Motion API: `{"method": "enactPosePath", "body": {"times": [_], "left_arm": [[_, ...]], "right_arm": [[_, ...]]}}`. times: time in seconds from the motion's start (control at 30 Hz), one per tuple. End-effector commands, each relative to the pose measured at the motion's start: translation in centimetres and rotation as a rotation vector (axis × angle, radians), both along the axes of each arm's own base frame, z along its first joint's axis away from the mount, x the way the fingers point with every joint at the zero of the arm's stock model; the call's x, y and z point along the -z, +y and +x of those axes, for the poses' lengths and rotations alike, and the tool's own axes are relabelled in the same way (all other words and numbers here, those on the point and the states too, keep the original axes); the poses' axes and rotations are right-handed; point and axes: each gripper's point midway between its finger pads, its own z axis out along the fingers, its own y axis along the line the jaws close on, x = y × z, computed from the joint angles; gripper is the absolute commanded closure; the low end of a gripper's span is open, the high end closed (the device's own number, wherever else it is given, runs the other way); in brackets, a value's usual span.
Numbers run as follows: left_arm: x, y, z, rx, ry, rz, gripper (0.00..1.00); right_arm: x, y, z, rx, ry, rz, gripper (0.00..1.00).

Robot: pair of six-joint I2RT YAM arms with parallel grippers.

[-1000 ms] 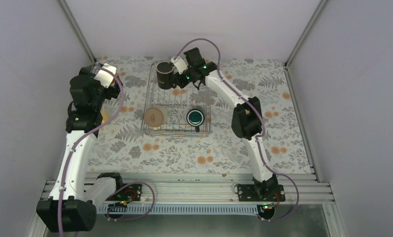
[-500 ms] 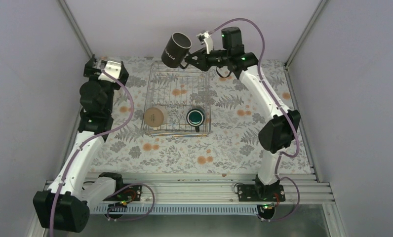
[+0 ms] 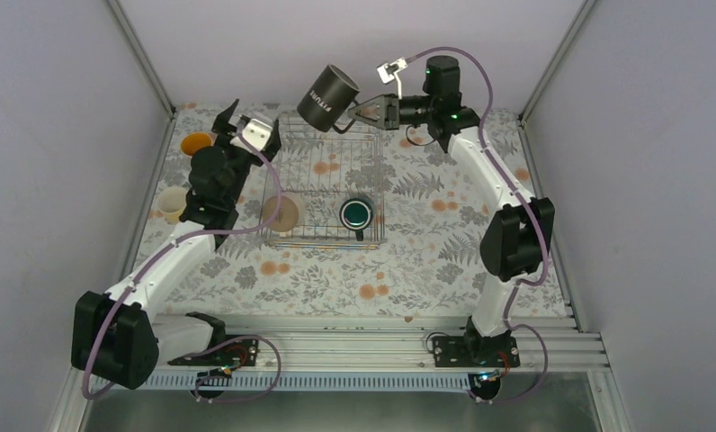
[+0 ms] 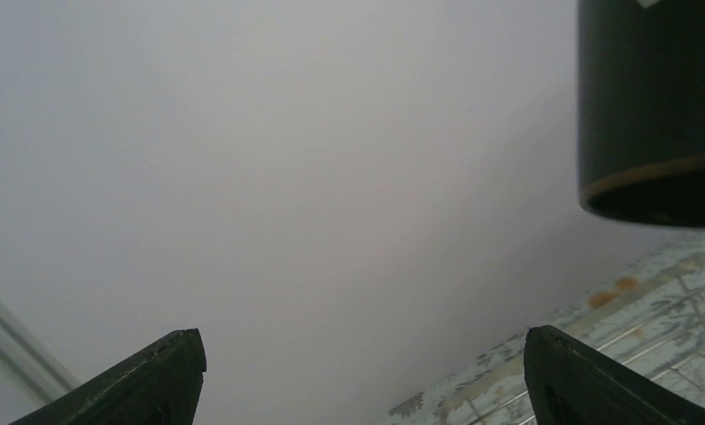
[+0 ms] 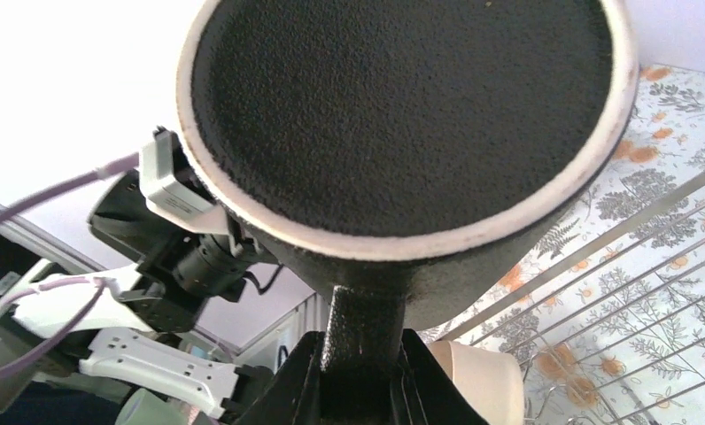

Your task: Unload the cups from the dish rack

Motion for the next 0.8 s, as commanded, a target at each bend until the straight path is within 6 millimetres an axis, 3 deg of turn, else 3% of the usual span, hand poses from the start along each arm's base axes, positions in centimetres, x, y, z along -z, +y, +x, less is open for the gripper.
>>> {"method": "enactPosePath", "body": {"times": [0.0,0.23,0.4,0.77], "left_arm": [[-0.4,-2.4,-0.6,0.086,-0.059,-0.001,0.1],[0.1,-5.5,0.5,0.125,-0.073,0.036,0.04],[-1.0,-5.8,1.3,0.097,-0.119,0.013,0.04],[-3.4,-7.1,0.1,0.117,-0.17,-0.039,0.01]], "right_arm": [[-6.1,-2.6,-2.4,-0.104,-0.132,0.12,0.97],[-5.1,-2.6,-1.3,-0.129,-0.089,0.119,0.97],[-4.2,-2.5,-1.4,-0.164,-0.06,0.116,0.97],[-1.7,-1.9,-0.9,-0.182,-0.029,0.1,0.97]]}}
